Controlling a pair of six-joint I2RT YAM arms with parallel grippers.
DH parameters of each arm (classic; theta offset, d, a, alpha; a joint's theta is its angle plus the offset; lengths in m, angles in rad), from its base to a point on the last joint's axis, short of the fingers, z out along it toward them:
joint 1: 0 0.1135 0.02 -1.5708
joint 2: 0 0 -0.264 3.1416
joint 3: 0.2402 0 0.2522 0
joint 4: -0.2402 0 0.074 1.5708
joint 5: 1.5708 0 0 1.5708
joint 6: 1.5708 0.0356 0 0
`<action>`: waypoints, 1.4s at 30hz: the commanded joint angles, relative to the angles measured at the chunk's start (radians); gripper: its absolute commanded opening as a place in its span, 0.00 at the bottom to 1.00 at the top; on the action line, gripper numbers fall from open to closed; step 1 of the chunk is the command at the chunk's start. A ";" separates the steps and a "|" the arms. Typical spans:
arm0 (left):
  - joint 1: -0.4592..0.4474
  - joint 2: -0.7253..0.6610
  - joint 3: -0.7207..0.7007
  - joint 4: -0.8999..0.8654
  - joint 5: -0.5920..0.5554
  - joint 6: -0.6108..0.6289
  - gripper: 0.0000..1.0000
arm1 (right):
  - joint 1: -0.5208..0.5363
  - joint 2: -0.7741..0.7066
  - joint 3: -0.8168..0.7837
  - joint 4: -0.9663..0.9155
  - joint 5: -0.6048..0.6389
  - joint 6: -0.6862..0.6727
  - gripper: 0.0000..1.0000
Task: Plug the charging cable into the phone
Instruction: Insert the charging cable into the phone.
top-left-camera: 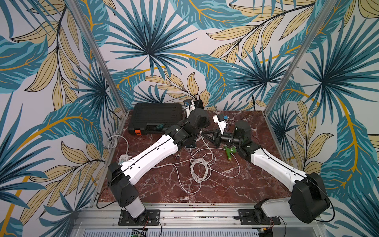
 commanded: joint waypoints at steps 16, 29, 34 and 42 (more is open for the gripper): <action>0.000 -0.030 -0.002 0.070 0.004 0.046 0.00 | 0.002 0.019 0.037 -0.063 0.025 -0.024 0.00; 0.001 -0.049 -0.029 0.102 0.006 0.071 0.00 | -0.009 0.032 0.041 -0.043 0.026 -0.006 0.00; 0.003 -0.058 -0.048 0.120 0.019 0.073 0.00 | -0.010 0.037 0.039 -0.042 0.029 -0.007 0.00; 0.007 -0.058 -0.052 0.128 0.043 0.074 0.00 | -0.015 0.040 0.038 -0.042 0.030 -0.004 0.00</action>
